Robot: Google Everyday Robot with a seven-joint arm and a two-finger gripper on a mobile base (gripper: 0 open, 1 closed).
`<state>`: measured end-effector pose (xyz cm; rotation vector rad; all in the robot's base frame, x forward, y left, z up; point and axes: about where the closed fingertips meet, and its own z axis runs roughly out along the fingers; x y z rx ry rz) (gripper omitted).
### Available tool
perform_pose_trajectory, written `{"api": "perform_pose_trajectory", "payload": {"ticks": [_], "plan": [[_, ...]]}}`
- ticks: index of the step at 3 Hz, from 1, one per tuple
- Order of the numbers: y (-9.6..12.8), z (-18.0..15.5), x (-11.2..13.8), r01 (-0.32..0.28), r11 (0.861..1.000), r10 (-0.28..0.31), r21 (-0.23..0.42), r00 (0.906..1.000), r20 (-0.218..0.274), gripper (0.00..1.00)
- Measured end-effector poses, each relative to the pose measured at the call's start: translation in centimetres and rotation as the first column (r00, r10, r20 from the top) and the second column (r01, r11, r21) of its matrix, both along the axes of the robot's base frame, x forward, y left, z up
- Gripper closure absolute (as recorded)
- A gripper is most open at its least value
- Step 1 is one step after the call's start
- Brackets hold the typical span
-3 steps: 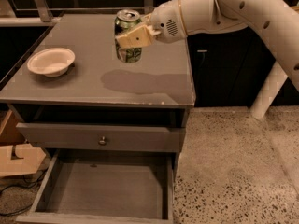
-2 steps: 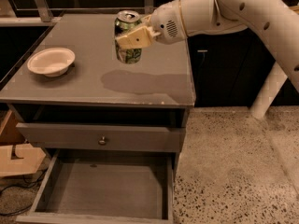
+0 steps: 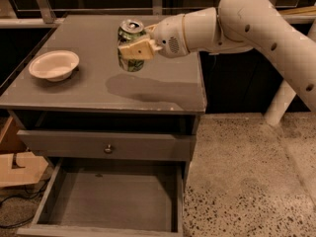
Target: Pick green can from middle drawer and place on counter
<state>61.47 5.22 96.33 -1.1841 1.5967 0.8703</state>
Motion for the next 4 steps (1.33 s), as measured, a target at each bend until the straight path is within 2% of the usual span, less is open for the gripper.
{"api": "perform_pose_trajectory", "payload": {"ticks": [1, 2, 3, 4], "plan": [[0.0, 0.0, 0.0, 0.0, 1.0, 0.0, 0.0, 1.0, 0.0, 1.0], [0.3, -2.3, -0.3, -0.002, 0.997, -0.002, -0.083, 0.999, -0.046, 1.0], [1.0, -5.2, -0.2, -0.003, 0.992, -0.009, -0.124, 0.9955, -0.095, 1.0], [1.0, -5.3, -0.2, -0.003, 0.992, -0.009, -0.124, 0.9954, -0.095, 1.0]]}}
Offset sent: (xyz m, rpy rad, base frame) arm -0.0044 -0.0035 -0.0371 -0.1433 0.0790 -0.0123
